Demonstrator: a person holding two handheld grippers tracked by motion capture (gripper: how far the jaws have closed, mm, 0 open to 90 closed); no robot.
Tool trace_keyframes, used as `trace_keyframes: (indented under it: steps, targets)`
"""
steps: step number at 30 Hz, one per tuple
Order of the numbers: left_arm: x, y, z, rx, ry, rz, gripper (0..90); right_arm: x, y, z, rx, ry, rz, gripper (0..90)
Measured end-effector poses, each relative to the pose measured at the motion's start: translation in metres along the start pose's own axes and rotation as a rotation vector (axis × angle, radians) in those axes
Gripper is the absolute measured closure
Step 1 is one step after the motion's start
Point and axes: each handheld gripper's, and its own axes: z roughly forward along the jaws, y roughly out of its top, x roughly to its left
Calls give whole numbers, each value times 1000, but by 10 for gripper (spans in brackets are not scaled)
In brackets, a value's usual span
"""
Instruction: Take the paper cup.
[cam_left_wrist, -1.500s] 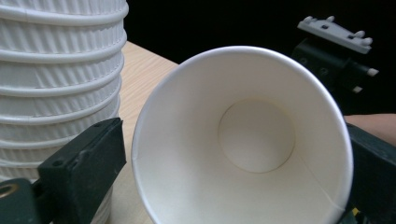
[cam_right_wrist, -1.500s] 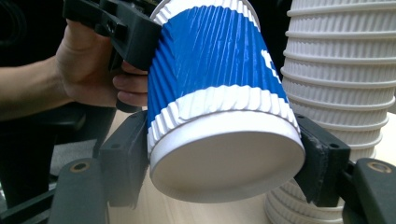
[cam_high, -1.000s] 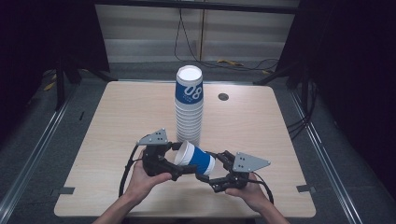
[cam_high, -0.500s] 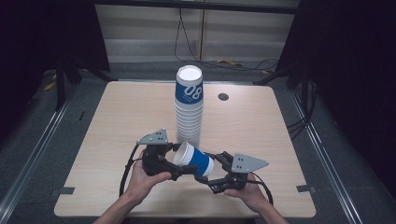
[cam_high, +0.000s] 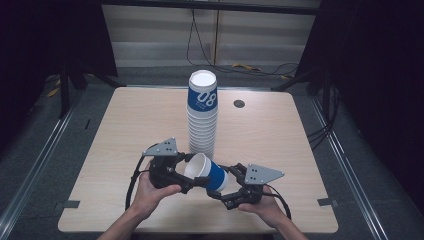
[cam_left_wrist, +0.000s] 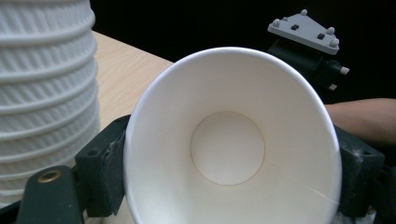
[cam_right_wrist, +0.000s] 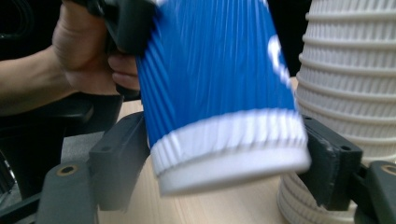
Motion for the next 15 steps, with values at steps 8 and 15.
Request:
trace_keyframes:
  steps: [8, 15]
  targets:
    - [-2, 4, -4, -13, 7, 7, 167, -1, 0, 0, 10, -8, 34, 162]
    - [0, 9, -18, -23, 38, 5, 166, -4, -1, -3, 20, -53, 78, 141]
